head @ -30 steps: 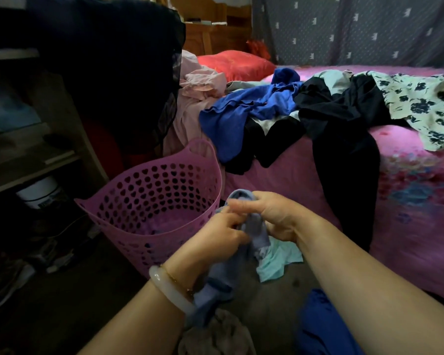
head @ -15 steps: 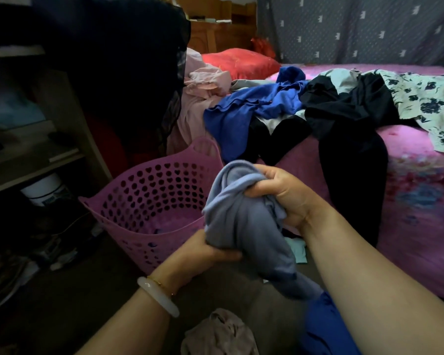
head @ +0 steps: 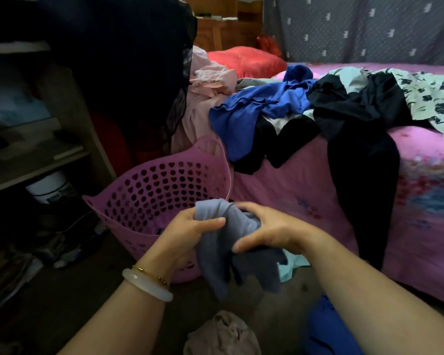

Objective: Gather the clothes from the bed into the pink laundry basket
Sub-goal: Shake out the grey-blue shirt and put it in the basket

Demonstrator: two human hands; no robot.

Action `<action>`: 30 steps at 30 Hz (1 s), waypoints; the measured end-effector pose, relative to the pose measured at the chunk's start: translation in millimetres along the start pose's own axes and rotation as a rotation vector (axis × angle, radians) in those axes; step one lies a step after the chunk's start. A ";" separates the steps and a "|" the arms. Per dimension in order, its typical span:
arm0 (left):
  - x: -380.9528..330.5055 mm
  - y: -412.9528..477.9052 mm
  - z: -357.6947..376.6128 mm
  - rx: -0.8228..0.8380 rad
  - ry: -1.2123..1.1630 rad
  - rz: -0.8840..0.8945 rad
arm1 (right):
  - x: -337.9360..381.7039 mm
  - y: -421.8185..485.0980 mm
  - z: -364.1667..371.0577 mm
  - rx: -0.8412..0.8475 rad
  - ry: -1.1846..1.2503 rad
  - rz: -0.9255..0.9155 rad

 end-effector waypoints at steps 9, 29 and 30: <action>-6.5 4.3 -44.3 -0.037 0.104 0.138 | 16.7 21.6 -20.4 -0.239 0.004 -0.115; -37.0 81.4 -145.7 -0.693 0.071 0.103 | 58.5 157.4 7.0 -0.432 0.752 0.253; -30.5 79.4 -146.7 -0.721 0.081 0.073 | 44.1 157.4 3.0 -0.509 0.718 0.264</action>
Point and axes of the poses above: each hand's wrist, its own y-axis towards the middle knuckle, its own z-axis out of the palm, x = y × z, the point moved 5 cm from there along y, towards the middle knuckle, and after that the axes turned 3 degrees about z, right-handed, at the moved point
